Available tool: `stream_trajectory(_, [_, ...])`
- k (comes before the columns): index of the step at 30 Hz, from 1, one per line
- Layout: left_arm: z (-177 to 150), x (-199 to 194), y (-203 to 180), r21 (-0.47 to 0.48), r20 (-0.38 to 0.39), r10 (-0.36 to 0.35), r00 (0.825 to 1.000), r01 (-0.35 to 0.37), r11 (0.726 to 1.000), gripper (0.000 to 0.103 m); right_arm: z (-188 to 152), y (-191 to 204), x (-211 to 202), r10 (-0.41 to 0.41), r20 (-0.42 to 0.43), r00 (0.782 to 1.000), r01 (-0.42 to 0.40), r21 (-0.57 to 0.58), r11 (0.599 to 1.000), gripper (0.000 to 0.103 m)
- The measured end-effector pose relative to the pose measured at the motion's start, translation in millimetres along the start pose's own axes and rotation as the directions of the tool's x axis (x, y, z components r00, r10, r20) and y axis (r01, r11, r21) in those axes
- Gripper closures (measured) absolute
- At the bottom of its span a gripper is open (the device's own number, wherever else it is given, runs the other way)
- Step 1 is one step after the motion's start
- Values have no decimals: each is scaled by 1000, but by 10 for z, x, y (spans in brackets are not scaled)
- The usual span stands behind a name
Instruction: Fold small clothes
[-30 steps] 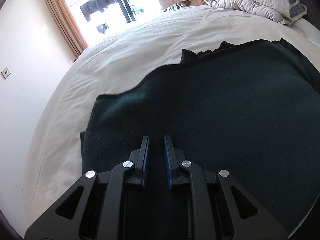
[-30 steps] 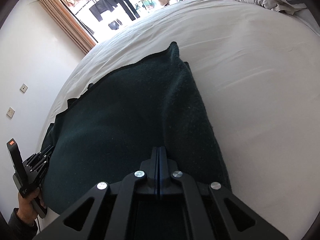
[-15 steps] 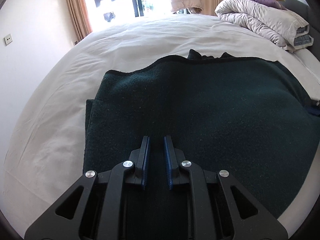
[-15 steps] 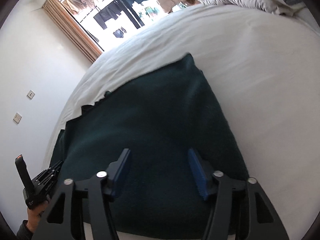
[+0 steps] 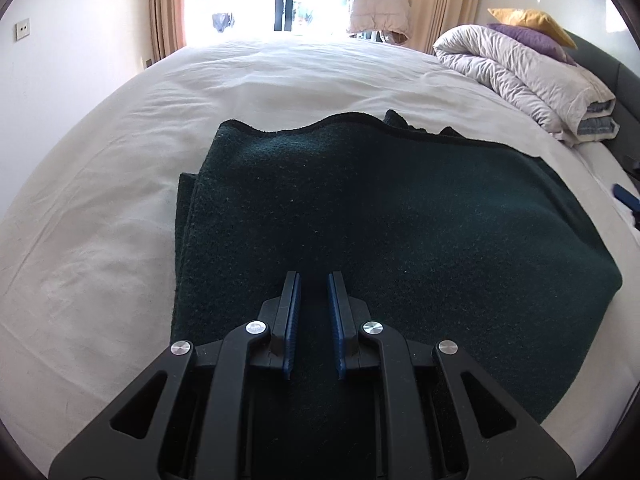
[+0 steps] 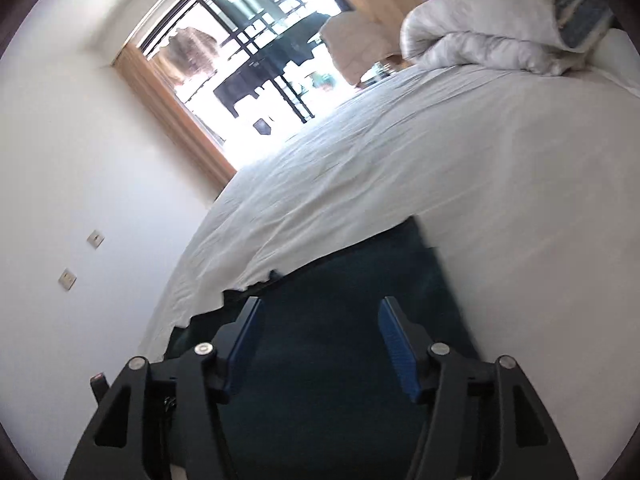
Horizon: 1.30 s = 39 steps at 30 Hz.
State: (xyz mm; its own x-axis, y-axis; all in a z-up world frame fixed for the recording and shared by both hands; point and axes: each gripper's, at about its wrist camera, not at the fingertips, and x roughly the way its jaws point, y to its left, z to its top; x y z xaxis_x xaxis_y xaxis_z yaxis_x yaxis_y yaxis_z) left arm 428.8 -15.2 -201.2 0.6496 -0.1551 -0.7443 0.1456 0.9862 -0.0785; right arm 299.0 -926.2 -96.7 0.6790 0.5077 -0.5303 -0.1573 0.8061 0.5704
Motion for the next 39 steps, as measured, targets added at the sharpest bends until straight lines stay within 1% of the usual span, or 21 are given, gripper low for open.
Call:
stream_trajectory(2, [-7, -12, 58, -32, 7, -19, 1000, 19, 999, 89, -69, 81, 351, 26, -84, 996, -28, -16, 999, 40])
stream_trajectory(4, [-20, -24, 120, -61, 10, -31, 999, 32, 998, 89, -180, -74, 710, -31, -170, 985, 39, 46, 998, 40])
stream_trajectory(5, [-33, -40, 140, -71, 12, -35, 999, 35, 997, 89, -258, -209, 836, -66, -211, 975, 86, 87, 993, 51])
stream_trajectory(6, [-43, -53, 155, -78, 14, -37, 999, 38, 996, 89, -328, -332, 854, -71, -197, 978, 94, 110, 989, 74])
stream_trajectory(8, [-76, -86, 196, -99, 23, -47, 999, 49, 994, 89, -359, -556, 757, -71, -157, 985, 96, 158, 983, 96])
stream_trajectory(9, [-103, -109, 223, -113, 28, -53, 998, 56, 992, 89, -362, -647, 696, -83, -154, 985, 111, 187, 976, 102])
stream_trajectory(10, [-130, -139, 253, -130, 34, -60, 998, 64, 989, 88, -369, -679, 620, -110, -152, 982, 140, 202, 969, 101])
stream_trajectory(11, [-160, -180, 287, -152, 43, -65, 997, 71, 986, 88, -350, -659, 534, -158, -145, 977, 185, 192, 964, 95])
stream_trajectory(12, [-200, -241, 331, -181, 56, -75, 996, 84, 980, 88, -334, -572, 481, -194, -132, 972, 215, 165, 963, 75])
stream_trajectory(14, [-324, -417, 457, -270, 111, -107, 988, 134, 953, 88, -310, -346, 362, -210, -96, 973, 219, 99, 971, 48])
stream_trajectory(17, [-550, -708, 663, -404, 200, -106, 974, 180, 897, 88, -291, 142, 363, -127, -80, 989, 128, 4, 992, 47])
stream_trajectory(20, [-740, -955, 800, -498, 261, -75, 963, 200, 844, 88, -380, 668, 557, 18, -157, 988, -28, -60, 998, 47])
stream_trajectory(23, [-910, -1079, 791, -557, 280, -98, 955, 245, 793, 88, -578, 1268, 950, 128, -262, 957, -161, -108, 981, 47])
stream_trajectory(25, [-1016, -1146, 714, -571, 281, -112, 953, 260, 779, 88, -721, 1614, 1253, 207, -337, 919, -252, -94, 963, 47])
stream_trajectory(28, [-1183, -1243, 574, -593, 291, -138, 947, 292, 751, 88, -913, 1965, 1569, 229, -405, 885, -292, -101, 951, 47])
stream_trajectory(30, [-1271, -1251, 538, -602, 284, -151, 947, 299, 740, 88, -998, 2121, 1752, 264, -454, 851, -327, -66, 943, 47])
stream_trajectory(32, [-1293, -1185, 539, -604, 266, -169, 949, 301, 738, 88, -1035, 2217, 1949, 229, -481, 847, -292, -59, 955, 47])
stream_trajectory(34, [-1313, -1081, 606, -622, 242, -181, 953, 296, 725, 88, -1130, 2187, 2043, 195, -521, 831, -261, -56, 964, 46])
stream_trajectory(35, [-1350, -1027, 654, -639, 238, -203, 950, 311, 704, 88, -1171, 2159, 2104, 178, -529, 830, -244, -57, 968, 46])
stream_trajectory(37, [-1416, -963, 711, -670, 260, -230, 938, 347, 657, 88, -1193, 2183, 2131, 169, -494, 853, -246, -95, 965, 45])
stream_trajectory(39, [-1428, -984, 699, -673, 264, -227, 937, 347, 652, 88, -1199, 2269, 2097, 136, -496, 858, -224, -123, 967, 41])
